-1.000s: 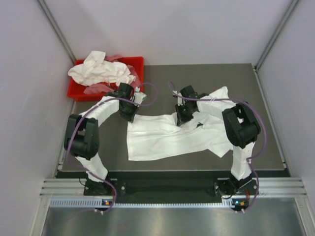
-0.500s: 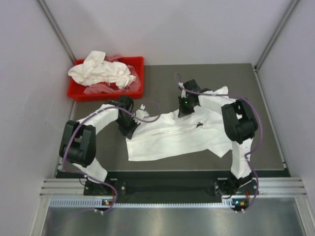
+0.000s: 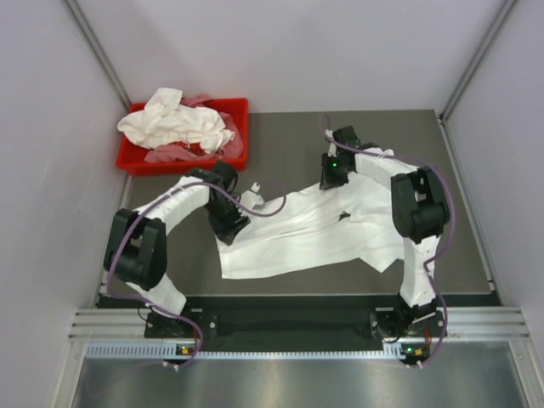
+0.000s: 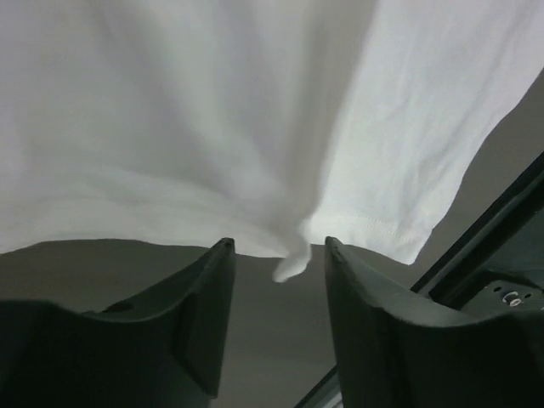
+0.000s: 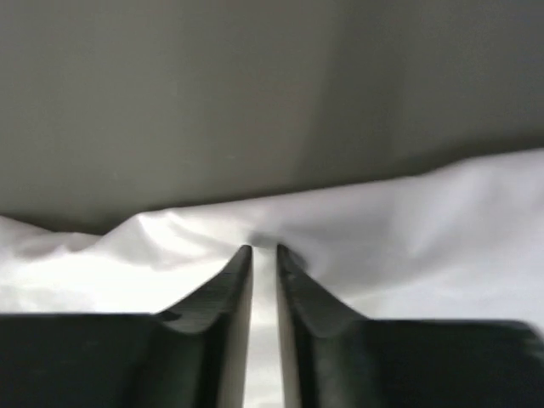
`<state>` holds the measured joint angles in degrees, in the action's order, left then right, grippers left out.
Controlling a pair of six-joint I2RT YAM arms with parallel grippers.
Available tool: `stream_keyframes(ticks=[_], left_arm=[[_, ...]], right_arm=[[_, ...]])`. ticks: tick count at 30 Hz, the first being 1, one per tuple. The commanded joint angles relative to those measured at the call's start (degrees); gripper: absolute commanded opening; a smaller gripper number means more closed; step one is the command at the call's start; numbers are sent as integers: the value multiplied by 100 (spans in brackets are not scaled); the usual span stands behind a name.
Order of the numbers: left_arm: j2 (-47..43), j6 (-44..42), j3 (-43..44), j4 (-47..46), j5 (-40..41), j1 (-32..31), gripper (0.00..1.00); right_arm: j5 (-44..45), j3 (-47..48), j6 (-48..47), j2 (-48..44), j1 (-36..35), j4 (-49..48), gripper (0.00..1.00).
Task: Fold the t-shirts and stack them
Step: Fold the tshirt
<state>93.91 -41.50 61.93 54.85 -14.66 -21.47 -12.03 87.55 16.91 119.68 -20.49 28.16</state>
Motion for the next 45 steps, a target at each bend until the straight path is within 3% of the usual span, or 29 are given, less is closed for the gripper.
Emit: stream_keyframes(ticks=[1, 2, 3, 4, 6, 9, 14, 21, 24, 26, 27, 29, 30, 32, 36, 45], left_arm=[[-233, 272, 924, 315, -660, 335, 54], [-189, 552, 1109, 324, -1096, 737, 69], [-136, 746, 1398, 264, -1257, 959, 71], [-32, 966, 1479, 124, -1320, 1161, 73], [74, 1774, 1436, -604, -577, 1356, 73], [328, 2400, 1172, -1353, 469, 1321, 72], [699, 2497, 1032, -1714, 657, 1260, 72], [1137, 2445, 777, -2110, 903, 1084, 71], [1278, 2436, 733, -2224, 912, 1084, 60], [1332, 2444, 768, -2163, 729, 1084, 41], [1349, 2427, 776, -2111, 623, 1084, 35], [1323, 2374, 733, -2066, 490, 1084, 2], [1323, 2392, 724, -2057, 533, 1093, 0], [1367, 2427, 750, -2109, 813, 1128, 0], [1437, 2918, 1048, -2513, 1904, 1469, 0], [1648, 3148, 1681, -2480, 1835, 1550, 0]], right_arm=[[140, 316, -100, -576, 431, 145, 23], [166, 307, -143, -725, 667, 154, 30], [210, 315, -170, -787, 782, 189, 43], [358, 342, -188, -823, 914, 224, 48], [430, 403, -232, -815, 1327, 347, 58], [561, 710, -258, -525, 1793, 532, 62], [729, 1641, -346, 343, 2286, 875, 64], [624, 2450, -311, 1118, 2436, 998, 64], [509, 2688, -320, 1426, 2436, 1077, 59], [544, 2724, -276, 1549, 2471, 1025, 51], [553, 2724, -241, 1576, 2488, 1007, 41], [553, 2733, -135, 1620, 2576, 902, 27], [570, 2733, -109, 1620, 2603, 867, 14], [570, 2741, -12, 1611, 2691, 709, 1], [632, 2873, 190, 1620, 2831, 384, 0], [492, 3223, 577, 1743, 2990, -531, 0]])
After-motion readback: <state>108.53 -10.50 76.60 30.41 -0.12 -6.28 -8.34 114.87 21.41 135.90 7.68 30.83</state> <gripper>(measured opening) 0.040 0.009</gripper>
